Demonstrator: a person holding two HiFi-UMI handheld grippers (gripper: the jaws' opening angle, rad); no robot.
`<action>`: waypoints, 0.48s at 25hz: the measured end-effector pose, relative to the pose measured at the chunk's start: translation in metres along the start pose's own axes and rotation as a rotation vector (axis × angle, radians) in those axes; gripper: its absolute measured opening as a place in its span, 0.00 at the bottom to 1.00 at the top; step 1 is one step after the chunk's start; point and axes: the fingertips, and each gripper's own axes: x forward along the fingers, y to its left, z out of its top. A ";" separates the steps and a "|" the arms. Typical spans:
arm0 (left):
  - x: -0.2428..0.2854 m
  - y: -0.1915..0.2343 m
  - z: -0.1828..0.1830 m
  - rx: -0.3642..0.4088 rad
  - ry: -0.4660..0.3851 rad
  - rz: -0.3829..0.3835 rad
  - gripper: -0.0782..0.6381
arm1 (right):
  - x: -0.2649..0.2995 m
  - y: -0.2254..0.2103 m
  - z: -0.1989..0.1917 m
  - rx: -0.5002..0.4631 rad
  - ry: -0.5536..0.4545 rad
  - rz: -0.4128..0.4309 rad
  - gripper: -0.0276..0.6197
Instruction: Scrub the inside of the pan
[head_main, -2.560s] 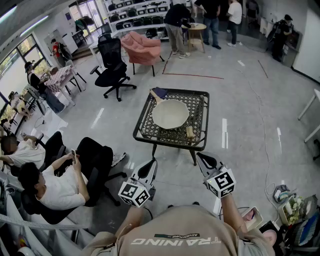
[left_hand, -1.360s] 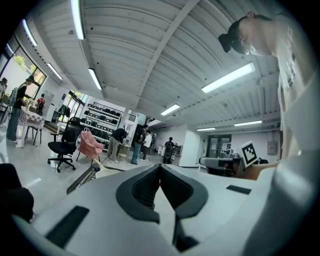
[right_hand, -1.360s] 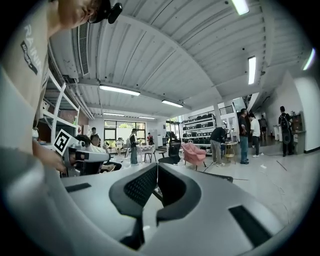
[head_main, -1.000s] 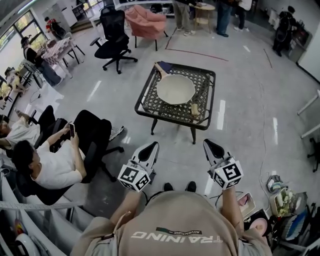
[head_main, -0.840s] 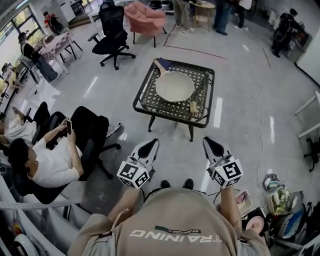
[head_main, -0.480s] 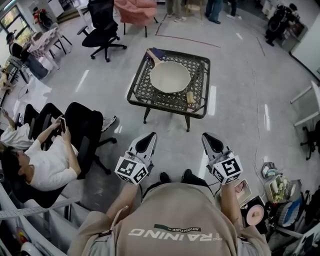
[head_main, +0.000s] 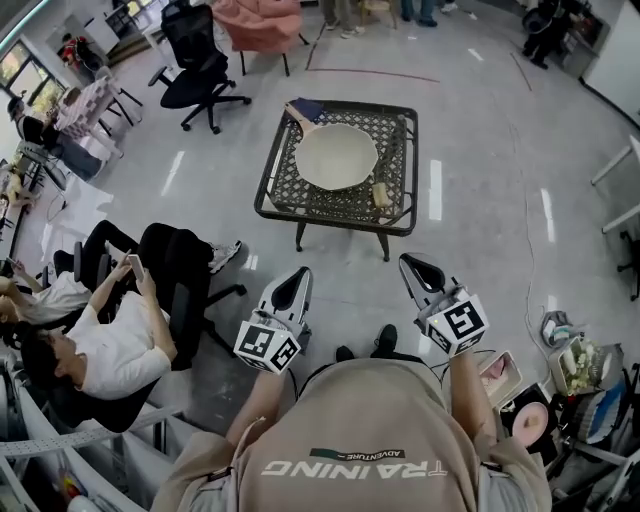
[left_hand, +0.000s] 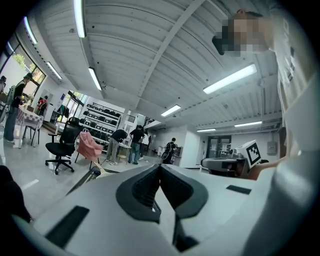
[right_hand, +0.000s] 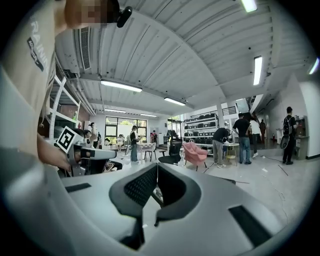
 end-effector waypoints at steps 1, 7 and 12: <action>0.005 -0.004 0.002 0.008 -0.001 0.004 0.13 | 0.000 -0.008 0.001 0.001 -0.008 0.004 0.07; 0.037 -0.015 0.007 0.030 -0.010 0.012 0.13 | 0.004 -0.046 0.004 0.012 -0.050 0.018 0.07; 0.068 -0.025 0.017 0.071 -0.033 0.015 0.13 | 0.012 -0.075 0.003 0.009 -0.060 0.048 0.07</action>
